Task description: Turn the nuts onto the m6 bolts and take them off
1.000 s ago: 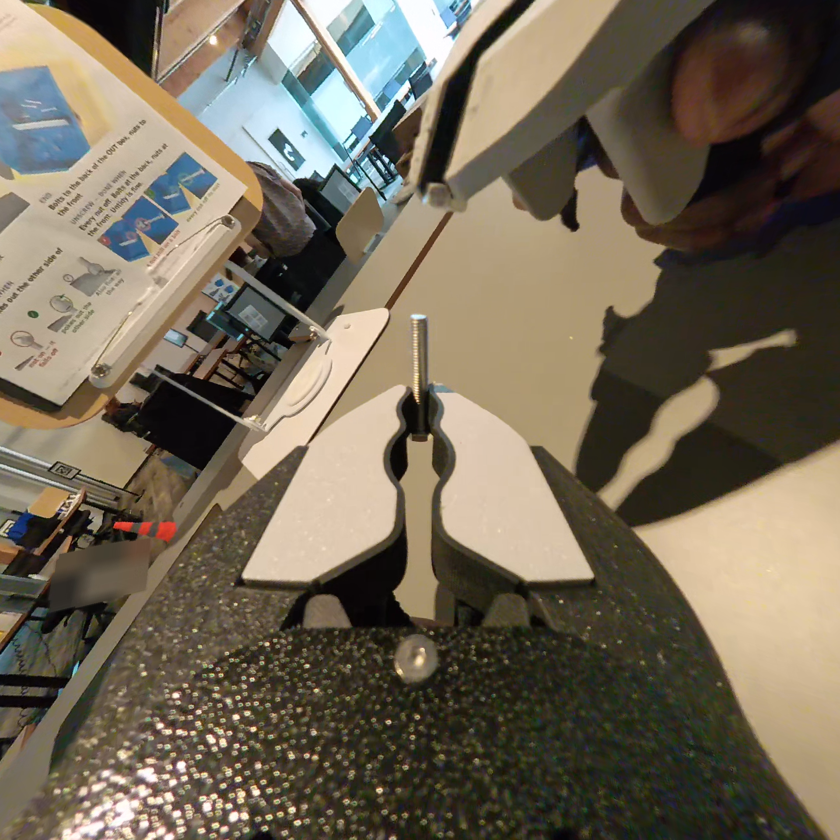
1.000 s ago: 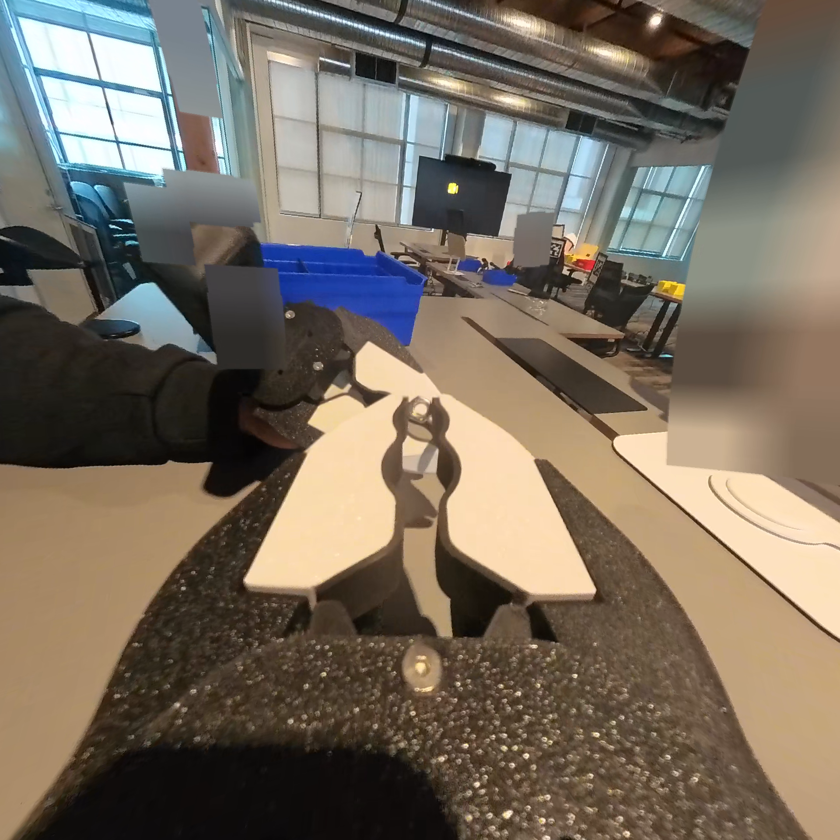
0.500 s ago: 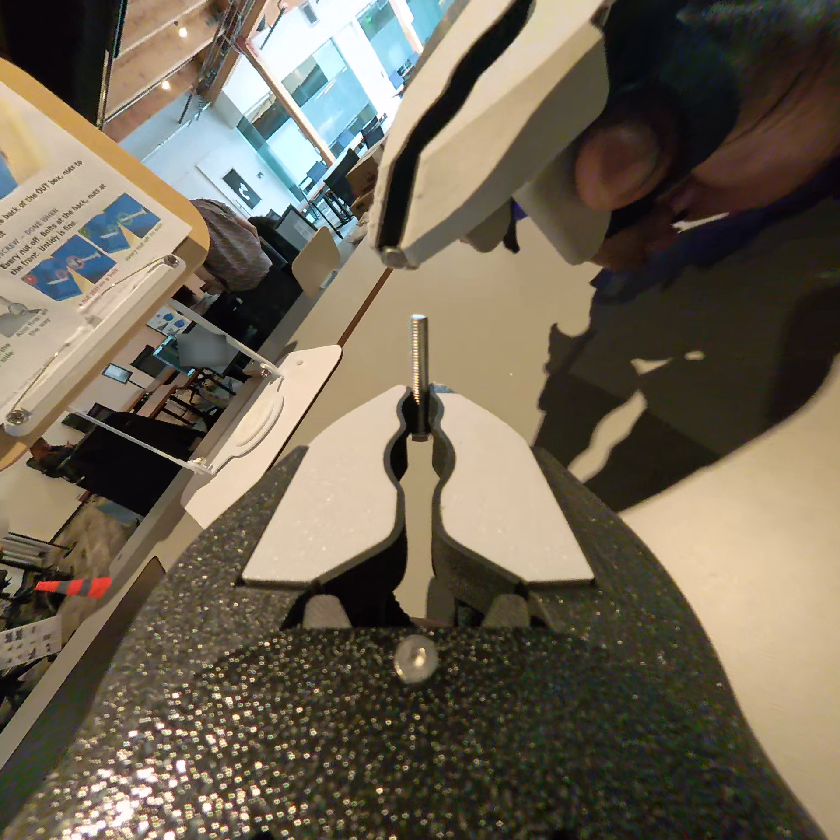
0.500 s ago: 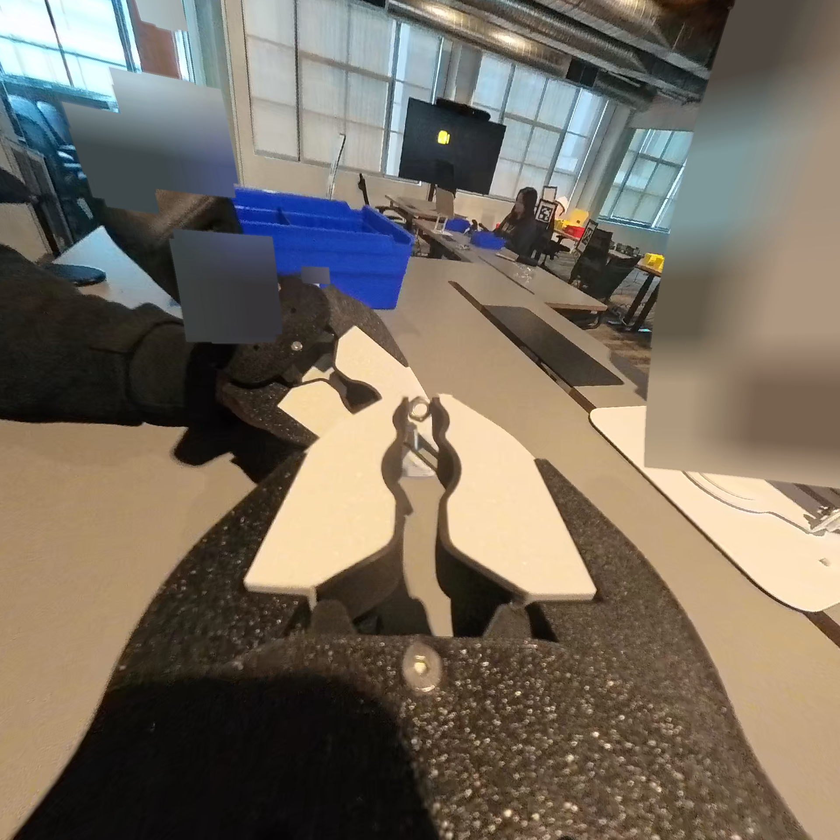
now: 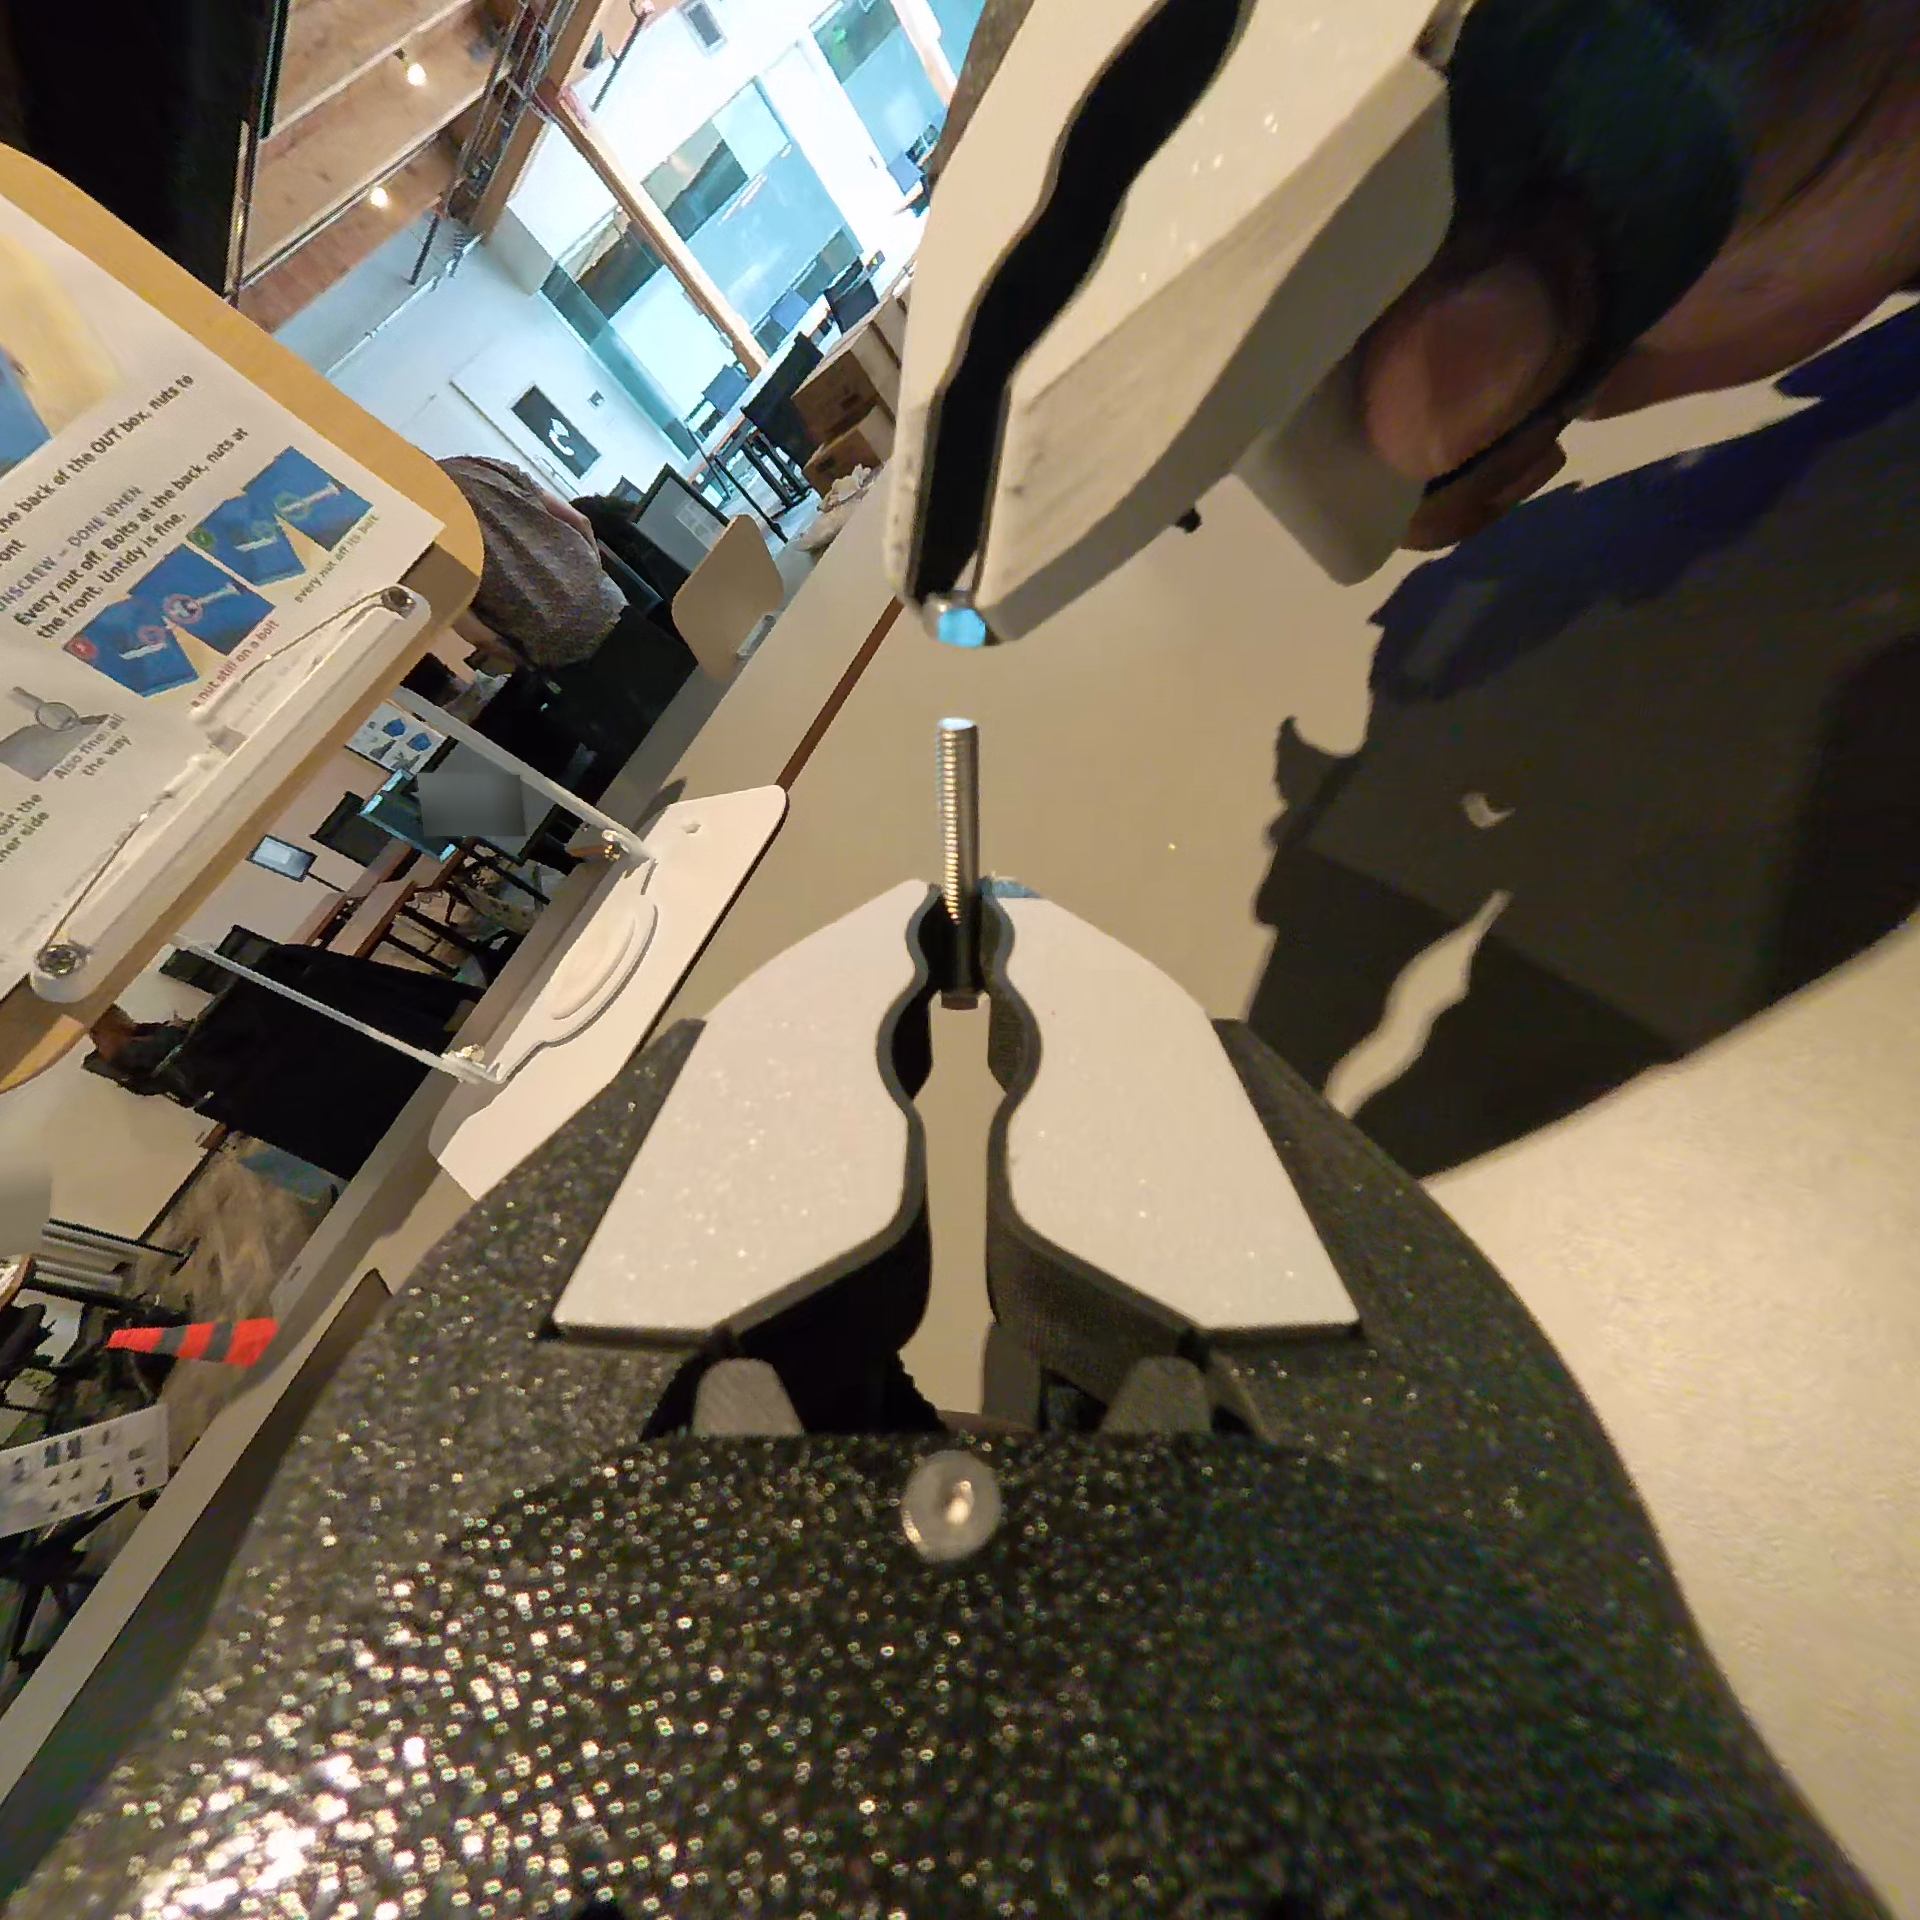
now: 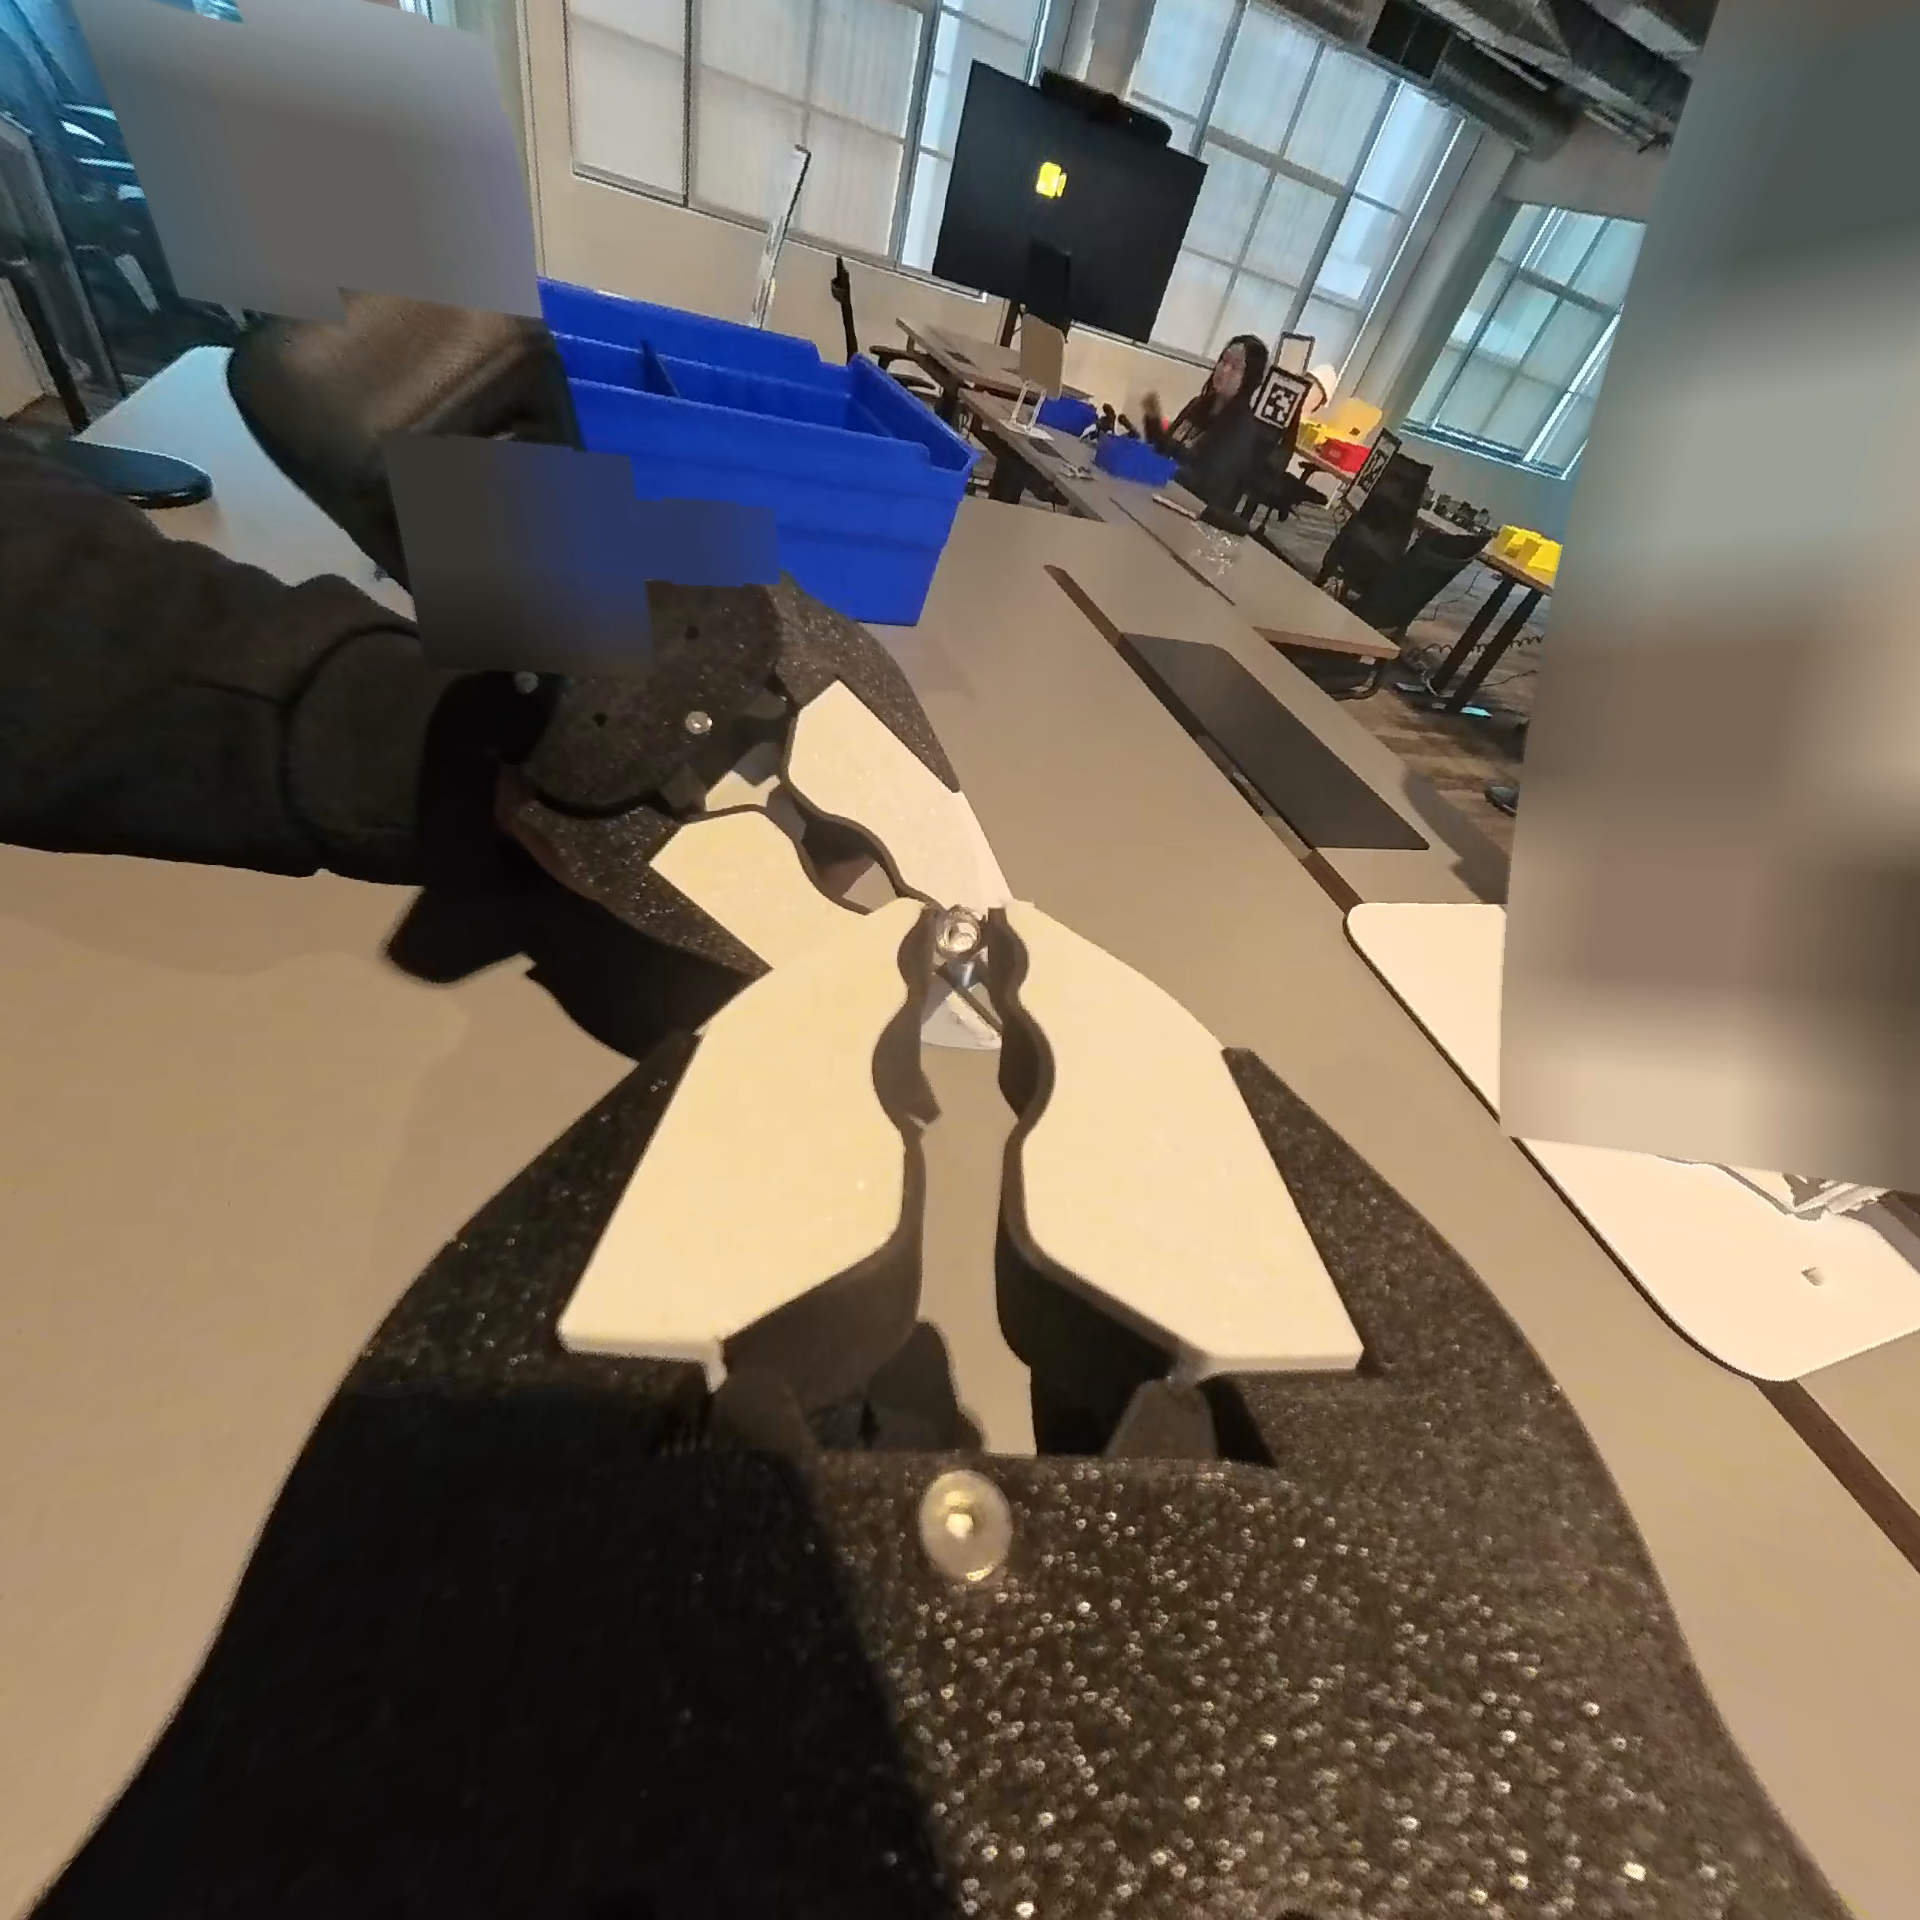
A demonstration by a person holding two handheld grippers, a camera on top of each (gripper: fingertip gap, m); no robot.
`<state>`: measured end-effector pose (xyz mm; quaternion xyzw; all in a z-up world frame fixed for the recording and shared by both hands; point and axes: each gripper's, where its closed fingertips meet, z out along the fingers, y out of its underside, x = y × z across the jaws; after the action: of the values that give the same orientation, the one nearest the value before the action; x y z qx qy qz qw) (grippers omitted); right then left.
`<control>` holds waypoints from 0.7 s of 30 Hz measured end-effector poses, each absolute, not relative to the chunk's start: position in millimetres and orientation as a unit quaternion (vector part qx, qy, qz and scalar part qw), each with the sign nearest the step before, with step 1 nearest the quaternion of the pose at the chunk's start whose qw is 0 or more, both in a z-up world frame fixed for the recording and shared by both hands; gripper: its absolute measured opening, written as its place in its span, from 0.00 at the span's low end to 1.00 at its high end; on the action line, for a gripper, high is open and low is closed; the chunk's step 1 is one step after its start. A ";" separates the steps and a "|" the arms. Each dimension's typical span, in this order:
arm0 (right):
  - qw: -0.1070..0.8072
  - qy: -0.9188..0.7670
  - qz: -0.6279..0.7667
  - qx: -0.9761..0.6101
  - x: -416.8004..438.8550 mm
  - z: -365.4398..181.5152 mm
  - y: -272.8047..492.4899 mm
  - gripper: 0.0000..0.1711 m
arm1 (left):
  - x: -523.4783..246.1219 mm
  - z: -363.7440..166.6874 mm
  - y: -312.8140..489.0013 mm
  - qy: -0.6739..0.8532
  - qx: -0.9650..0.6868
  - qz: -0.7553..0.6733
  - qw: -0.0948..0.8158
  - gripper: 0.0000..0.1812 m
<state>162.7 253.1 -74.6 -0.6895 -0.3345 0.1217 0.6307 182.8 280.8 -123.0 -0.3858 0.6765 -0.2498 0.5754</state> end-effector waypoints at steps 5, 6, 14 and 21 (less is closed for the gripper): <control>0.621 -0.339 0.121 -0.696 162.8 -80.1 254.0 0.06 | 183.9 -123.7 279.4 0.681 -0.381 -0.247 0.575 0.03; 0.620 -0.340 0.121 -0.697 162.8 -80.7 254.2 0.06 | 184.3 -124.0 279.2 0.682 -0.379 -0.246 0.575 0.03; 0.612 -0.344 0.122 -0.702 160.4 -85.6 255.2 0.06 | 183.9 -125.2 278.1 0.683 -0.381 -0.251 0.571 0.03; 0.616 -0.344 0.119 -0.698 156.4 -82.8 253.9 0.06 | 184.7 -123.3 275.0 0.685 -0.372 -0.247 0.576 0.03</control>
<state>156.4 253.9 -82.8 -0.6984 -0.3440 0.1189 0.6162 184.7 275.0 -123.3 -0.3720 0.6850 -0.2473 0.5755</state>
